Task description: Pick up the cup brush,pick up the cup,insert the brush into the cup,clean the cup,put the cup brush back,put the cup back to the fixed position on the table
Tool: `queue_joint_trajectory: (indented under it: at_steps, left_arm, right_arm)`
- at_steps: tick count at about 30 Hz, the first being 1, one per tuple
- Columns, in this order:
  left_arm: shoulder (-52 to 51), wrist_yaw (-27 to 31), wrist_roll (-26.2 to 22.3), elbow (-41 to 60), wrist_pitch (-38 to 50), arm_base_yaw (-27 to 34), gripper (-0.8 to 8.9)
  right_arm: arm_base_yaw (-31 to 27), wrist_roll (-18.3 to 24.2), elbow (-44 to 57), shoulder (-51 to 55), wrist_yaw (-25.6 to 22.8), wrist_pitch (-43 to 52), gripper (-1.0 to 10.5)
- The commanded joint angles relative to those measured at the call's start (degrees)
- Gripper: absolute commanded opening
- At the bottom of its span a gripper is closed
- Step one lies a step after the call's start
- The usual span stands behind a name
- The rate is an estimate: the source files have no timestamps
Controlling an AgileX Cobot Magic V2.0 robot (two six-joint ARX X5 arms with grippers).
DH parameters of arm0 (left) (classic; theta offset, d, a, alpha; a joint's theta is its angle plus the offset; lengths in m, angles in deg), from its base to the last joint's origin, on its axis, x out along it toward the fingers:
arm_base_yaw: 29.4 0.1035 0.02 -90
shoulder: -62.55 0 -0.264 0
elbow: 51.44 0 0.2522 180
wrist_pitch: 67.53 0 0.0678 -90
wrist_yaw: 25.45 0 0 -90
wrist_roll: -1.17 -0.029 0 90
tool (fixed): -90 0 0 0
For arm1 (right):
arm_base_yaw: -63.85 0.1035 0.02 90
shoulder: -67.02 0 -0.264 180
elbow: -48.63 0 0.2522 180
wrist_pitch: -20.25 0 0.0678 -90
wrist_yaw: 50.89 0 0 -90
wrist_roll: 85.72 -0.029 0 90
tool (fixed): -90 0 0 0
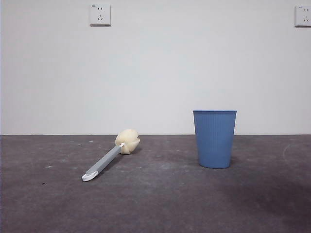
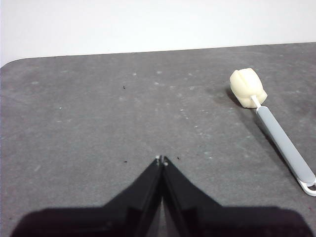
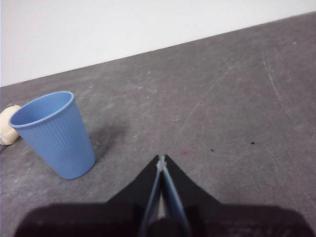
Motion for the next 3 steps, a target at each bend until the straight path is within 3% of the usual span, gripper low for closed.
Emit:
queue_joint_trajectory:
  at_steps: [1, 3]
  left_arm:
    - [-0.04, 0.02, 0.17, 0.79, 0.17, 0.15, -0.03]
    - [-0.04, 0.02, 0.17, 0.79, 0.17, 0.15, -0.03]
  right_arm:
    - [-0.17, -0.13, 0.7, 0.24, -0.13, -0.48, 0.0]
    - [-0.17, -2.08, 0.7, 0.24, -0.11, -0.44, 0.0]
